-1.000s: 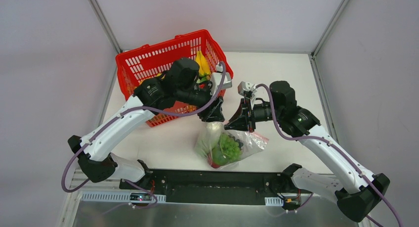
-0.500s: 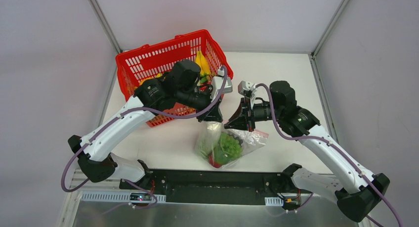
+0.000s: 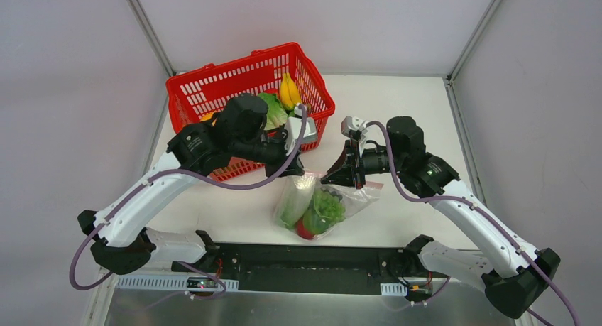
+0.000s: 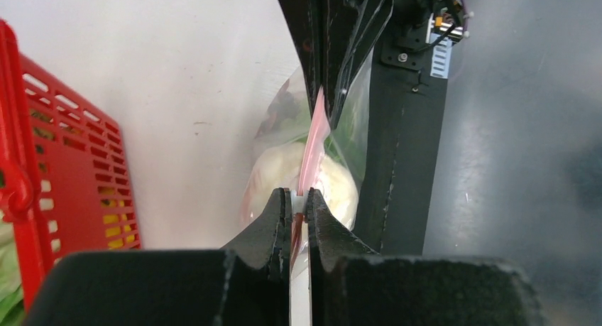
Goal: Place the food in the zip-top bag and seal the zipper
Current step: Zip the zipper food storage bag at the center of the board, then place the zipper food storage bag at the center of the board.
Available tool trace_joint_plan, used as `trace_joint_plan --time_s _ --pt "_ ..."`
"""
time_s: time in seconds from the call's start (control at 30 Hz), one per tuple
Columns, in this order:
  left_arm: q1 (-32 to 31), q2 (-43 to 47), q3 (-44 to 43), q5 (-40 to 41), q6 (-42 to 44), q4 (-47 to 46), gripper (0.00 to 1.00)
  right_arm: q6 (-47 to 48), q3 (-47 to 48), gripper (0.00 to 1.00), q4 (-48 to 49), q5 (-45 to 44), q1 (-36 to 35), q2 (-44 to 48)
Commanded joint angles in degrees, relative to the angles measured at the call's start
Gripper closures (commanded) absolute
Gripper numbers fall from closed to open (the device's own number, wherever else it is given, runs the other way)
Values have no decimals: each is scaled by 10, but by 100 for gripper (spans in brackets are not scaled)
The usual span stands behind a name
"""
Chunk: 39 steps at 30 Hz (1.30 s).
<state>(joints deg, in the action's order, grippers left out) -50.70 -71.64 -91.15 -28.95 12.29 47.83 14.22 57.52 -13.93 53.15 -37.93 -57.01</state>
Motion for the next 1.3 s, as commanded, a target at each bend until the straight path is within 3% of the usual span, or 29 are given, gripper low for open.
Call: trace_joint_plan --time_s 0.0,0.5,0.53,0.63,0.67,0.77,0.93,1.07,1.27 --pt "4 48 17 69 26 45 100 6 16 100 13 7 1 17" --pt "17 122 91 149 -8 10 100 4 15 100 14 -12 1 24" --pt "19 127 97 142 -15 -1 90 2 15 100 16 -12 1 26" --pt "20 132 102 132 -36 -24 44 -8 13 100 29 -17 1 35" --pt "20 132 102 138 -45 -29 34 -10 12 100 32 -23 1 39" --pt "19 138 104 159 -72 -46 17 -7 11 100 29 -58 2 59" --pt "20 200 153 211 -129 -119 1 -25 63 100 -23 -233 2 114" --pt "19 247 196 220 -167 -167 1 -13 61 100 -21 -452 2 156" --pt "20 269 230 247 -197 -203 1 28 82 100 9 -709 7 90"
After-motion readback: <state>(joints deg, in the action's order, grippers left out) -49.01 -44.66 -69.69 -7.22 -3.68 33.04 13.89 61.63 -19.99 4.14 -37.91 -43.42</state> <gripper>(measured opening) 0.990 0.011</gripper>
